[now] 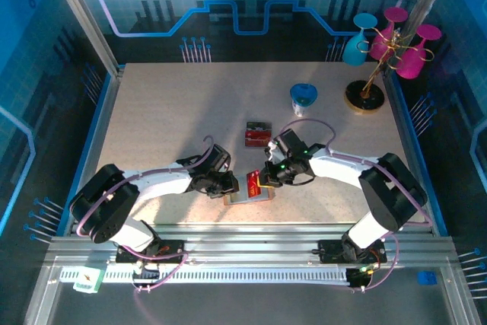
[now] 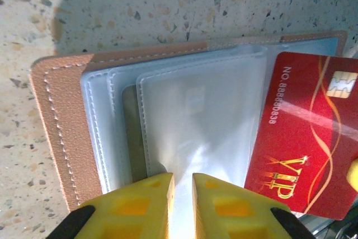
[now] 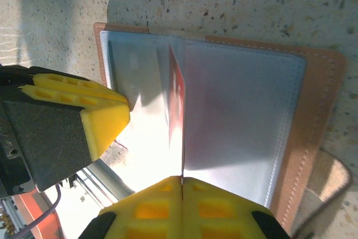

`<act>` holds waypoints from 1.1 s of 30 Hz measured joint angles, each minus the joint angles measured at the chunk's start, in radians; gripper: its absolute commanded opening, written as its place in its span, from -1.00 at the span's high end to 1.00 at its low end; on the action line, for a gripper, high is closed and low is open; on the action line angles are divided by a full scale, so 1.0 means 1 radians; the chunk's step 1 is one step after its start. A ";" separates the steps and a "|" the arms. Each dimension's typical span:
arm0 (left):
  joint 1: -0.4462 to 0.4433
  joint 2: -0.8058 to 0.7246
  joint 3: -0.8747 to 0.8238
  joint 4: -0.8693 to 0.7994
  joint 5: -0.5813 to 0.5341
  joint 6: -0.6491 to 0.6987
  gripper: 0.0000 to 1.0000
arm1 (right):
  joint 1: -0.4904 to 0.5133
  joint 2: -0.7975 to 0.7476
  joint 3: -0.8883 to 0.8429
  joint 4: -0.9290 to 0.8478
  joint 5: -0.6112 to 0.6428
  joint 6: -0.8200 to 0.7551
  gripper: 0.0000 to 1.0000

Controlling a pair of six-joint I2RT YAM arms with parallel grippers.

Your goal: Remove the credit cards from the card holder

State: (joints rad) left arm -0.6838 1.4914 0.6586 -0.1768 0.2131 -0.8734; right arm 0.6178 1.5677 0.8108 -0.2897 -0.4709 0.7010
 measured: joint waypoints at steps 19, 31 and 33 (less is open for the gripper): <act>0.012 -0.102 0.000 -0.045 -0.008 -0.001 0.61 | -0.065 -0.038 0.233 -0.277 0.110 -0.261 1.00; 0.035 -0.173 -0.036 -0.062 -0.028 -0.011 0.56 | -0.092 0.066 0.504 -0.461 0.252 -0.829 1.00; 0.036 -0.178 -0.042 -0.067 -0.032 -0.011 0.55 | -0.092 0.092 0.549 -0.495 0.266 -0.951 1.00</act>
State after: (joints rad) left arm -0.6476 1.3136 0.6170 -0.2436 0.1814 -0.8845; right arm 0.5262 1.6600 1.3598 -0.7845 -0.2054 -0.2501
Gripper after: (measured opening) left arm 0.219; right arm 0.045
